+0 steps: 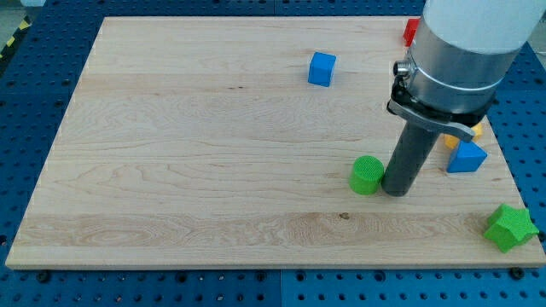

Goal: Push the green circle horizontally to the blue triangle

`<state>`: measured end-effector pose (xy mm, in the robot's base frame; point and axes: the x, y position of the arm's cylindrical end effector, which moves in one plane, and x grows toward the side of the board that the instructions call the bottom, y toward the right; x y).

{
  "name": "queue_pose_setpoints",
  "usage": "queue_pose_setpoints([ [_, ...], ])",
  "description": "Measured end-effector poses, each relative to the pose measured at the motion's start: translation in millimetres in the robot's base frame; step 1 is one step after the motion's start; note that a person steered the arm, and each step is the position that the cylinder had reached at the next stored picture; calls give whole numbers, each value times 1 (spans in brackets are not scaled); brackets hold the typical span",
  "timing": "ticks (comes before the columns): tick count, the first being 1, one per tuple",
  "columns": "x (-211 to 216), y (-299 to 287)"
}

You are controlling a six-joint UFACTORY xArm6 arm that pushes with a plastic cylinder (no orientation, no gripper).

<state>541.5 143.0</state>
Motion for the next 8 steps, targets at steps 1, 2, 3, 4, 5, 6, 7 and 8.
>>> queue_pose_setpoints([
  [1, 33, -19],
  [2, 34, -53],
  [3, 34, -57],
  [4, 34, -52],
  [5, 30, -48],
  [6, 18, -48],
  [7, -3, -43],
  [8, -10, -36],
])
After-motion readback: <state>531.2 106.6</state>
